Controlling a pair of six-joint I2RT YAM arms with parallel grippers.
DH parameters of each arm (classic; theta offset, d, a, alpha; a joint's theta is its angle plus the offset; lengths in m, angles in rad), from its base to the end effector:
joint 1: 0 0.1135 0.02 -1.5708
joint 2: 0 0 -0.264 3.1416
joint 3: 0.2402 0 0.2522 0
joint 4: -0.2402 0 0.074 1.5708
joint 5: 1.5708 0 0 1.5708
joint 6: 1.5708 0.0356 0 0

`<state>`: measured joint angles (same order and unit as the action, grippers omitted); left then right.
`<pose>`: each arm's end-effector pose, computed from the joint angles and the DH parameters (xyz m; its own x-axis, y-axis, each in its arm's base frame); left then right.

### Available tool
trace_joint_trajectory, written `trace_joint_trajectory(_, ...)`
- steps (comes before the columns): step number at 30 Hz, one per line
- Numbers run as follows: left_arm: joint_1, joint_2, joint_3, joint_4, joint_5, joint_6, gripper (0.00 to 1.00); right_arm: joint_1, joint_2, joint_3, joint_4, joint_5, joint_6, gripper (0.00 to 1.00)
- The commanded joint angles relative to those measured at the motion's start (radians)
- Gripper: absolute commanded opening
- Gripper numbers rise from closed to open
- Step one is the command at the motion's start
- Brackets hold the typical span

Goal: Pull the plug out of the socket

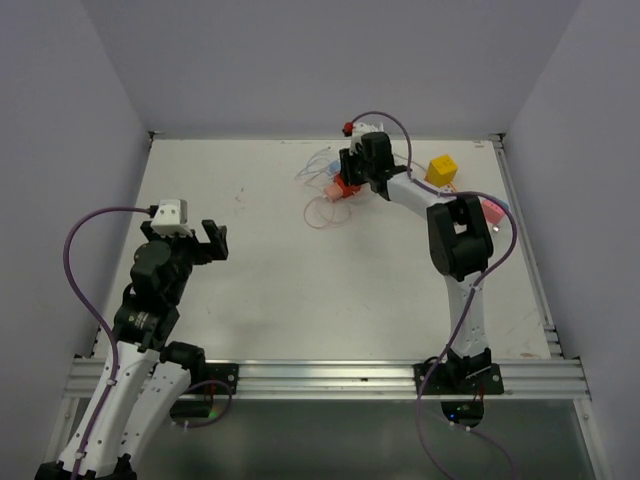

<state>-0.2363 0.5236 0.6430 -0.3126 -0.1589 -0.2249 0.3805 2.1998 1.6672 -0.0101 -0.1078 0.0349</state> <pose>0.1321 -0.0260 0.3133 -0.1998 -0.1784 -0.9635 0.0365 0.9813 -0.1892 0.4726 0.1931 0.1978 -0.4951 -0.1607 -0.8539 -0.4378 0.8950 0.0854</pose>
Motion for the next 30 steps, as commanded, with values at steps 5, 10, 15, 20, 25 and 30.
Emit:
trace_joint_trajectory(5,-0.001,0.010,-0.003,0.047,0.027,0.012,1.00,0.127,-0.185,-0.197,-0.001,0.066,0.025,0.23)
trace_joint_trajectory(10,-0.001,0.036,-0.005,0.044,0.050,0.010,1.00,0.256,-0.265,-0.342,0.042,0.137,0.100,0.15)
trace_joint_trajectory(15,-0.001,0.099,-0.008,0.046,0.076,-0.002,1.00,0.382,-0.340,-0.469,0.062,0.197,0.180,0.08)
trace_joint_trajectory(20,0.000,0.191,0.026,0.011,0.119,-0.047,1.00,0.423,-0.402,-0.618,0.137,0.227,0.301,0.00)
trace_joint_trajectory(25,0.000,0.248,0.014,0.023,0.249,-0.178,1.00,0.423,-0.443,-0.670,0.179,0.156,0.373,0.00)
trace_joint_trajectory(30,-0.001,0.326,-0.038,0.095,0.350,-0.310,1.00,0.423,-0.459,-0.701,0.219,0.111,0.411,0.00)
